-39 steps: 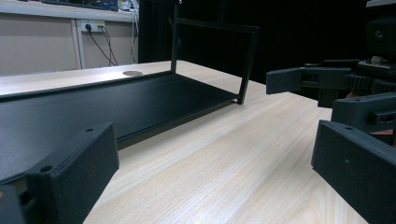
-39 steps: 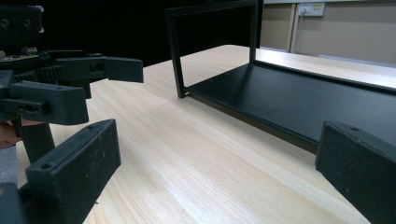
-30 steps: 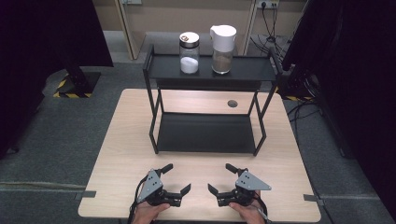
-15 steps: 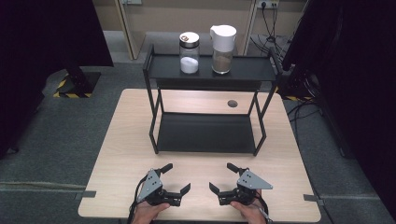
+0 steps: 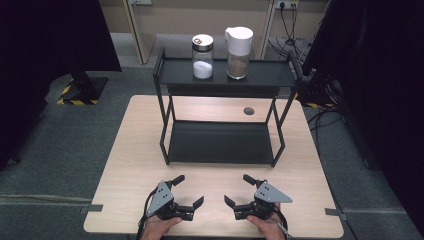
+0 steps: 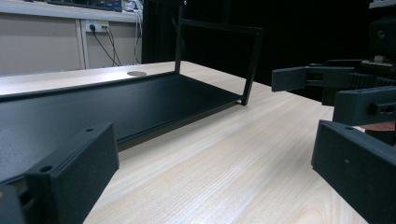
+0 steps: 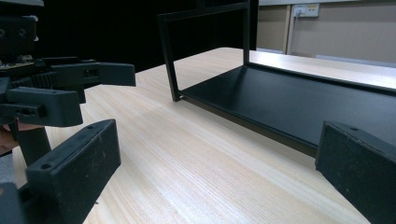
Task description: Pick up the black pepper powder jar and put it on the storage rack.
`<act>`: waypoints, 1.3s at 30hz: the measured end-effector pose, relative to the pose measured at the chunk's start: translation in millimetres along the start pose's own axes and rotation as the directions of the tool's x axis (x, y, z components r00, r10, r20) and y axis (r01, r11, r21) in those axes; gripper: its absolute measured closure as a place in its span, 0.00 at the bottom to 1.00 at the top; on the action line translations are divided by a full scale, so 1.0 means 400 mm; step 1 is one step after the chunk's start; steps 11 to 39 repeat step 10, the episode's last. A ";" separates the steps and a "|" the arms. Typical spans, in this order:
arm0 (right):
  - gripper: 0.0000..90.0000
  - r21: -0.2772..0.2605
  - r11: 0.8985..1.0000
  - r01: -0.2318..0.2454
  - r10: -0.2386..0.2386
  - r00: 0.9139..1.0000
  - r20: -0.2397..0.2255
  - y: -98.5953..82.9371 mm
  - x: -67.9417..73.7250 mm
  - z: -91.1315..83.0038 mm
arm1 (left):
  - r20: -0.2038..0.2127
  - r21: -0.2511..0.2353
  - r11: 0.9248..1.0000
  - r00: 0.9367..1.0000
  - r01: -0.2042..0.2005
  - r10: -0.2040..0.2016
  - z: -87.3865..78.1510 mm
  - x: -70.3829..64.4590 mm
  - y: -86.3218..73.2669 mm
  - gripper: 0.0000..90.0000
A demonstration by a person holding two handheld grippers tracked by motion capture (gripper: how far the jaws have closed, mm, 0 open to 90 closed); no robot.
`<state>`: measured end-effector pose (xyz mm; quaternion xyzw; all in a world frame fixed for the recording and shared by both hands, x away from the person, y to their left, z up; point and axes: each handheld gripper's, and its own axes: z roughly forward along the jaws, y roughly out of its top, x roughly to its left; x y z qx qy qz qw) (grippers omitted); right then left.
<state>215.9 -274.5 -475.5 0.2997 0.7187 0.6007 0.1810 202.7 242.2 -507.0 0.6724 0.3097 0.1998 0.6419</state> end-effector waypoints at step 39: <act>0.00 -0.002 1.000 -0.002 0.002 1.000 0.002 0.000 -0.001 -0.001 | -0.001 0.000 1.000 1.000 0.001 -0.001 0.000 0.000 0.000 0.00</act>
